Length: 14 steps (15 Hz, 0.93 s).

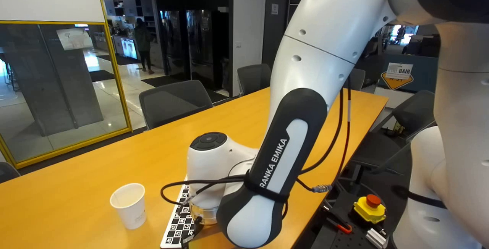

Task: Put the orange rings on the clear cup and put the yellow rings in the white cup

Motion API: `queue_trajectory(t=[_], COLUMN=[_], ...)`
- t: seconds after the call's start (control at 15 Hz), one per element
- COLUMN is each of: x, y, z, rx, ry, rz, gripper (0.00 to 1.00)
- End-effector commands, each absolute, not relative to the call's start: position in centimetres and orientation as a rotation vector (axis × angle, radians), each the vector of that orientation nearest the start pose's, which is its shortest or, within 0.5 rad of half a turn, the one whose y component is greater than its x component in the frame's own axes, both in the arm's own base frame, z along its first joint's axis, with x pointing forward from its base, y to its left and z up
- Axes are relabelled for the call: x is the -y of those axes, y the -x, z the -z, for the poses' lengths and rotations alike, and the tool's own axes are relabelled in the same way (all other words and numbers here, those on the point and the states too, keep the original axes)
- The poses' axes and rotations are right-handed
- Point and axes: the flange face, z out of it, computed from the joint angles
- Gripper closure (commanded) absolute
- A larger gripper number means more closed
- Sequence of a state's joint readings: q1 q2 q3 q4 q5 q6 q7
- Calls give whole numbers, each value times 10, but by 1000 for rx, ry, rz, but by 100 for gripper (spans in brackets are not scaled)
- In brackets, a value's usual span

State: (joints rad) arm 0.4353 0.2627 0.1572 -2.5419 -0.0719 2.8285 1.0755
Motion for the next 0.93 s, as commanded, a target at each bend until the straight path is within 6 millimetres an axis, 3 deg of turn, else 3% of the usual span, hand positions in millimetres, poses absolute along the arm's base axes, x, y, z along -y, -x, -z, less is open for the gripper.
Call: queue_trajectory(t=[0.0, 0.2, 0.47, 0.87], x=[-253, -239, -209, -144], y=[-387, -409, -454, -543], z=[-223, -260, -301, -320], rx=[-596, -568, -554, -468], ry=[3063, 3080, 3101, 3100], rz=[106, 183, 252, 260], gripper=[76, 76, 76, 76])
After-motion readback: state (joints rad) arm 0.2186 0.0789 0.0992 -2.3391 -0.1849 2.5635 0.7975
